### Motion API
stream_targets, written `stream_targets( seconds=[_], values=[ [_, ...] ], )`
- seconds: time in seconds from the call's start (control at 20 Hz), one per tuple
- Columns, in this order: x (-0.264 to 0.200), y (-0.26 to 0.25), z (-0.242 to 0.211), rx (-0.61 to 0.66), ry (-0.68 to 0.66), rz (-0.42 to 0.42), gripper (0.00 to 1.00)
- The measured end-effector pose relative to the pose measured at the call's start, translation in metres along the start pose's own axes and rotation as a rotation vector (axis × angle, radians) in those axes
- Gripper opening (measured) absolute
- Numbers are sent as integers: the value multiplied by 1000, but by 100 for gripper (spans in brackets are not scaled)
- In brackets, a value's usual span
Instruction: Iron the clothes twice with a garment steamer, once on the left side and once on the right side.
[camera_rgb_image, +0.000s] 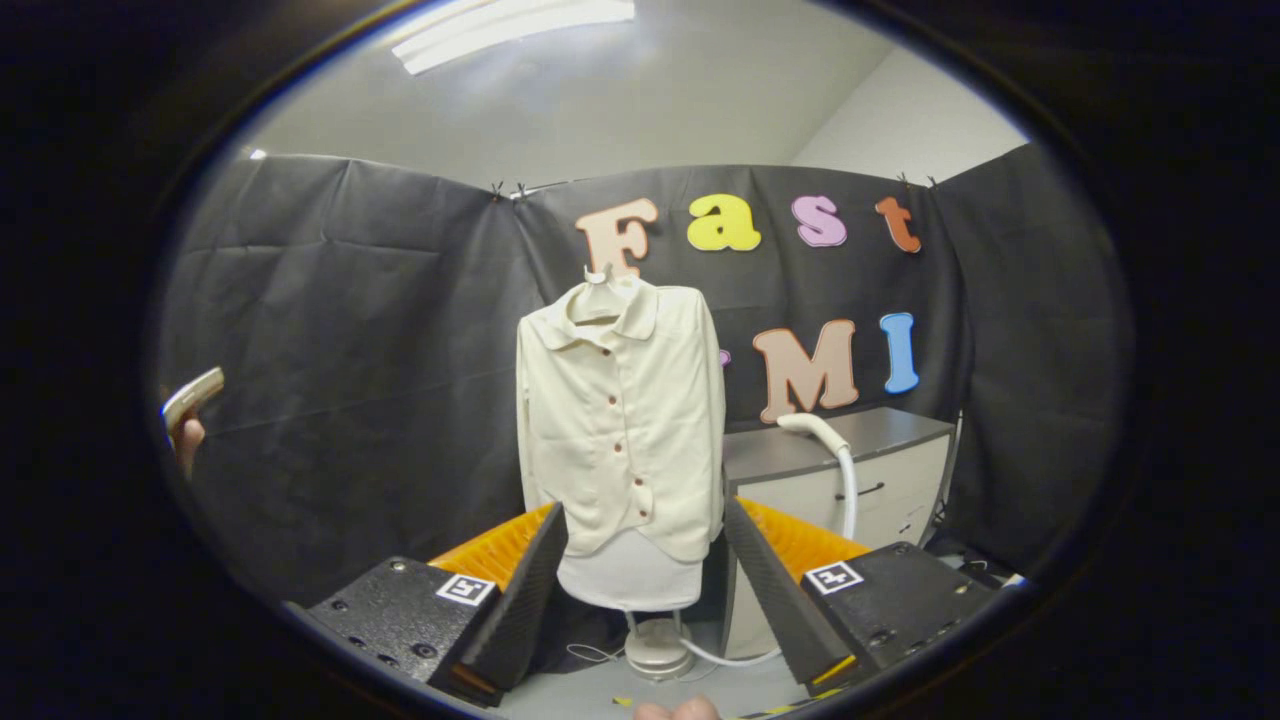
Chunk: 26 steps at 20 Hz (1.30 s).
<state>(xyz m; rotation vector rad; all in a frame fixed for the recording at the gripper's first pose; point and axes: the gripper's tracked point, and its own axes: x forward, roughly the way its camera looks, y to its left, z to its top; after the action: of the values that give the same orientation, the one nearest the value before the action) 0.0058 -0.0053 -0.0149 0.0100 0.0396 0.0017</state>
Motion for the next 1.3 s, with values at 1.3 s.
stream_targets(
  seconds=[1.3],
  values=[
    [161, -168, -12, -23, 19, -47, 97]
  ],
)
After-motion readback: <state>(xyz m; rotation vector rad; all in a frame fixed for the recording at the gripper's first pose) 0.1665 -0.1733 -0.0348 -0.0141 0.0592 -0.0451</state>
